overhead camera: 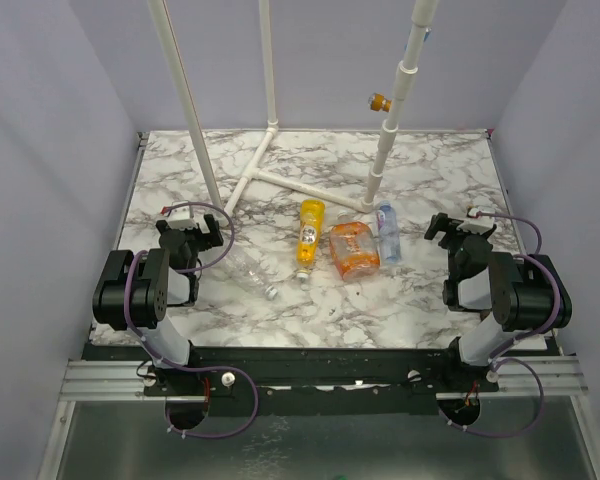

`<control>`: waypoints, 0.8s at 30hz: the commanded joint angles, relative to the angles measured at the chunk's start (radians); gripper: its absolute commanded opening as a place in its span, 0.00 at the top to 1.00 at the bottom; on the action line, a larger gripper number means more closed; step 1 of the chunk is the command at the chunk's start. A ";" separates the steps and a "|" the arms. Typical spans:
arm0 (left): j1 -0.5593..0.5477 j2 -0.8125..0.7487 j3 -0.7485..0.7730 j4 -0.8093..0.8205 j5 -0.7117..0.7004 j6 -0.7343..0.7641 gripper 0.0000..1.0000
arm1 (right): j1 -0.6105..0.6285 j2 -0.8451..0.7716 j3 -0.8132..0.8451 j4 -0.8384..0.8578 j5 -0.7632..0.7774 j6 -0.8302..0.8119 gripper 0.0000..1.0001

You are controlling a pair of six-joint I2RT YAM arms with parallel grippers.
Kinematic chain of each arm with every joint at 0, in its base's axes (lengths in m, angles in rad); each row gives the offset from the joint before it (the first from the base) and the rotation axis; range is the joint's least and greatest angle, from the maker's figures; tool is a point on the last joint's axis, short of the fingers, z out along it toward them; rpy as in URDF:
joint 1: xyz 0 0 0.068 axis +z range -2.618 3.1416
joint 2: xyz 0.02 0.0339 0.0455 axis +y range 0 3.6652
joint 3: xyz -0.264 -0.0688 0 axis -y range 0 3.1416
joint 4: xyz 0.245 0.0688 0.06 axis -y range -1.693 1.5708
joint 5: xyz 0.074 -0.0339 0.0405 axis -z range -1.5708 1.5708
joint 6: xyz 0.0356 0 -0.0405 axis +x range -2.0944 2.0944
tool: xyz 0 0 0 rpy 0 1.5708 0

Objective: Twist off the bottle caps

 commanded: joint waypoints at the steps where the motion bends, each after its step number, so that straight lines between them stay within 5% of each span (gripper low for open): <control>1: 0.004 -0.015 0.012 -0.005 0.020 -0.001 0.01 | -0.003 0.003 0.000 -0.003 -0.018 -0.007 0.00; 10: 0.017 -0.041 0.003 -0.007 0.061 0.003 0.01 | -0.003 -0.041 0.030 -0.083 0.027 0.001 0.00; 14: 0.020 -0.136 0.009 -0.097 0.140 0.019 0.01 | -0.002 -0.134 0.217 -0.485 0.144 0.029 0.00; 18: 0.021 -0.280 0.102 -0.403 0.238 0.066 0.01 | -0.003 -0.260 0.336 -0.754 0.139 0.128 0.00; 24: 0.040 -0.262 0.463 -1.023 0.241 0.100 0.01 | -0.003 -0.313 0.509 -1.037 -0.355 0.314 0.00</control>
